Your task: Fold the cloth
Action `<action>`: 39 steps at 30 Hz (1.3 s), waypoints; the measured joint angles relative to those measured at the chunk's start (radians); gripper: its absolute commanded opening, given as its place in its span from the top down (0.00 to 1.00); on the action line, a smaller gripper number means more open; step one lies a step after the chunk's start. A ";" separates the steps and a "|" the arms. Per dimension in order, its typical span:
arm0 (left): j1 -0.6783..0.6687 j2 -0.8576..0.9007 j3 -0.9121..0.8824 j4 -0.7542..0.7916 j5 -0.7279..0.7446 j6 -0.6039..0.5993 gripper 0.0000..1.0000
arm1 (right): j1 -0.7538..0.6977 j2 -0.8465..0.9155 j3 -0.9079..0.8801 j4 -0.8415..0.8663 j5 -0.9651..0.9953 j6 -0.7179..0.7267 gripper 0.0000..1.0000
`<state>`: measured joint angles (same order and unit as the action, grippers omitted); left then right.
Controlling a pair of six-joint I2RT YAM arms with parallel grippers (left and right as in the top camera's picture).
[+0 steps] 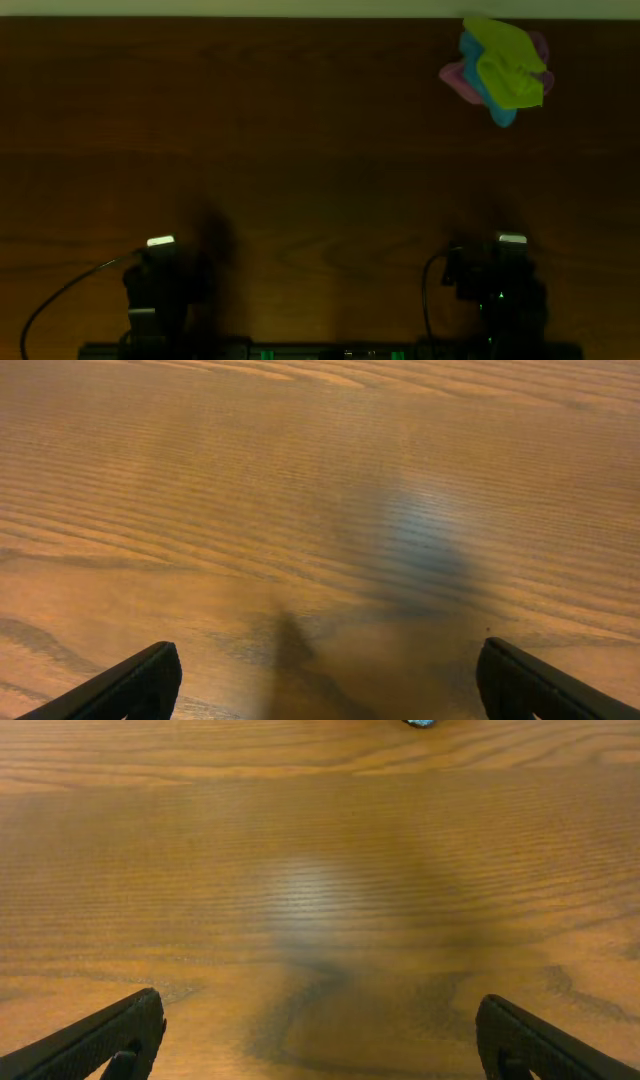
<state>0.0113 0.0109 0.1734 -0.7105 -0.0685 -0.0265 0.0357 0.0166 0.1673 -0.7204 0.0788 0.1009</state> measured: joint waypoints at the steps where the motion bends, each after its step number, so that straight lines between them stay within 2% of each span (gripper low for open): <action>1: 0.000 0.000 0.000 0.000 0.000 0.000 0.05 | 0.000 0.000 0.000 0.000 0.000 0.000 0.01; 31: 0.000 0.000 0.000 0.000 0.000 0.000 0.05 | 0.000 0.005 0.000 0.000 0.000 0.000 0.01; 39: 0.000 0.000 0.000 0.000 0.000 0.000 0.05 | 0.000 0.147 0.000 0.000 0.000 0.000 0.01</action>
<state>0.0113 0.0109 0.1734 -0.7109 -0.0685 -0.0265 0.0357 0.1638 0.1673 -0.7208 0.0788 0.1009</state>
